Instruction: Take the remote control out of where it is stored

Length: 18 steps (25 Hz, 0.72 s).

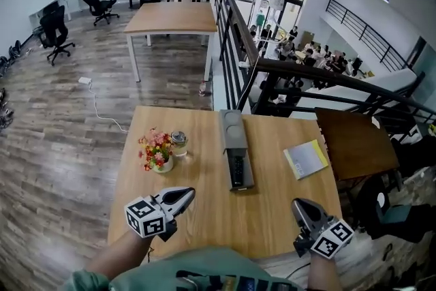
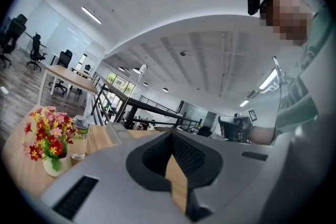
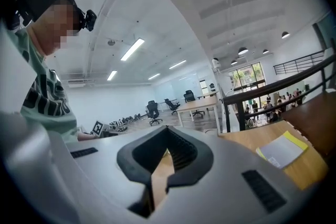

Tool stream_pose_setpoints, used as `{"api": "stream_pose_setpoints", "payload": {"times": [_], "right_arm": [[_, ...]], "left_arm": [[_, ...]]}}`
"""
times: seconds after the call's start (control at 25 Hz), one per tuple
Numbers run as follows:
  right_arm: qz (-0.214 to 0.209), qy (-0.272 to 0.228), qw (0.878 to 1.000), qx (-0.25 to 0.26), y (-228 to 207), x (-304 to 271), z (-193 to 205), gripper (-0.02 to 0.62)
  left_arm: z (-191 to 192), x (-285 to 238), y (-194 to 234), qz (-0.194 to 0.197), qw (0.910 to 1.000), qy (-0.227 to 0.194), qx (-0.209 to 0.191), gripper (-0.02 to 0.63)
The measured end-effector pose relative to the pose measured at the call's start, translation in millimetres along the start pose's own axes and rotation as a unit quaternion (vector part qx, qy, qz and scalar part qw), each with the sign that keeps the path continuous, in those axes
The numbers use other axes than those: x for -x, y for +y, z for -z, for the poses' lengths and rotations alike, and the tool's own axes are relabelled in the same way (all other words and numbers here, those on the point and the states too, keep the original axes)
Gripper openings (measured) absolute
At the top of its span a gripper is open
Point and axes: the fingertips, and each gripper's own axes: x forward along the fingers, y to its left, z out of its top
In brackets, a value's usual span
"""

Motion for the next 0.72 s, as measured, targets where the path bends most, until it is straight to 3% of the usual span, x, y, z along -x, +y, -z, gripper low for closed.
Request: {"api": "stream_pose_setpoints", "payload": {"times": [0.2, 0.36, 0.48, 0.72], "right_arm": [[-0.061, 0.002, 0.998, -0.003, -71.1, -24.0, -5.1, 0.004], [-0.134, 0.024, 0.991, 0.004, -118.7, -55.7, -13.3, 0.003], [-0.162, 0.025, 0.986, 0.008, -142.1, -71.2, -9.6, 0.003], [-0.159, 0.017, 0.987, 0.0, -161.5, -87.7, 5.0, 0.003]], "left_arm": [[-1.4, -37.1, 13.8, -0.082, 0.9967, -0.002, -0.001, 0.003], [-7.6, -74.1, 22.3, -0.171, 0.9829, 0.001, 0.068, 0.003], [4.9, -107.4, 30.7, -0.205, 0.9734, 0.037, 0.094, 0.003], [47.0, -196.7, 71.1, -0.213, 0.959, 0.155, 0.103, 0.003]]}}
